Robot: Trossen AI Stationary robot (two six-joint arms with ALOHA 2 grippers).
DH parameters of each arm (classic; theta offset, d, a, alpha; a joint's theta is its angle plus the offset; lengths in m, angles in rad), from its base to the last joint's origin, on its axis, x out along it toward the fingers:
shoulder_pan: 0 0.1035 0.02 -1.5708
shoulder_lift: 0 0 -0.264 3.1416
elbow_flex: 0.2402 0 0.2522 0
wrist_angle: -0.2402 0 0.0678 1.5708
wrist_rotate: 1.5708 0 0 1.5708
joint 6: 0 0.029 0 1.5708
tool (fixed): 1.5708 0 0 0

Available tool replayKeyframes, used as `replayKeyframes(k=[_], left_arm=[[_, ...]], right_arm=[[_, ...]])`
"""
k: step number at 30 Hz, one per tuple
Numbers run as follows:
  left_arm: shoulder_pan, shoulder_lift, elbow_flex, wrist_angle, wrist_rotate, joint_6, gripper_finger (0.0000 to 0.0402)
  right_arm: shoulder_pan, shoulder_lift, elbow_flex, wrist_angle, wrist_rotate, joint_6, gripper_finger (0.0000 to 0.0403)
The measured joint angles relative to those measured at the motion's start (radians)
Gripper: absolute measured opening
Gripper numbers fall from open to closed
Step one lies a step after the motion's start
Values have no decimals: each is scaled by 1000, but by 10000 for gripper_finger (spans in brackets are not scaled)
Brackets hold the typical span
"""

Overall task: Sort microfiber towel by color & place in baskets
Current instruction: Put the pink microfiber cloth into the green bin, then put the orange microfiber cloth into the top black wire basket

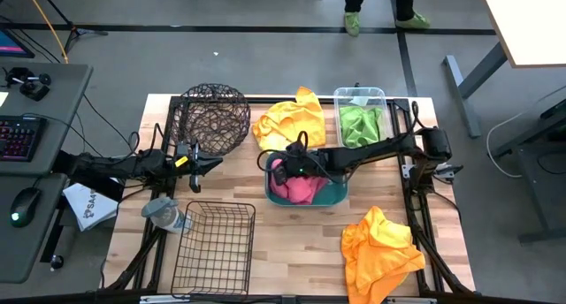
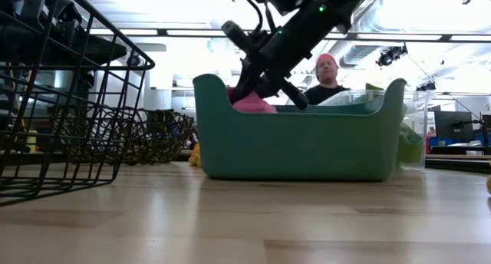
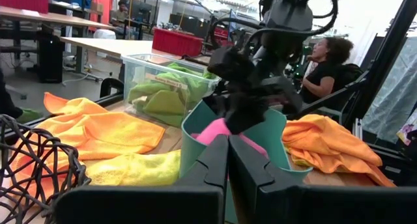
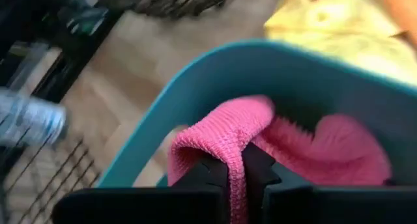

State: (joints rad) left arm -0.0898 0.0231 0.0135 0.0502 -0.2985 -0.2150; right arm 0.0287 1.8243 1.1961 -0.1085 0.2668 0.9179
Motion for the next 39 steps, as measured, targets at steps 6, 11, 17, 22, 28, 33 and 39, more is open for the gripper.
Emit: replayKeyframes(k=[6,11,17,22,28,33,39], left_arm=[[0,0,0,0,0,0,0],[0,0,0,0,0,0,0],[0,0,0,0,0,0,0],[0,0,0,0,0,0,0],[0,0,0,0,0,0,0],[0,0,0,0,0,0,0],[0,0,0,0,0,0,0]], right_arm=[[3,-59,0,-129,-91,-92,77],[1,-150,0,-362,-92,-193,178],[-20,-282,0,-546,-181,-290,283],[-18,-374,0,-543,-331,-298,310],[49,-448,0,-587,-428,-290,312],[184,-459,0,-700,-447,-204,312],[425,-418,0,-873,-432,-2,312]])
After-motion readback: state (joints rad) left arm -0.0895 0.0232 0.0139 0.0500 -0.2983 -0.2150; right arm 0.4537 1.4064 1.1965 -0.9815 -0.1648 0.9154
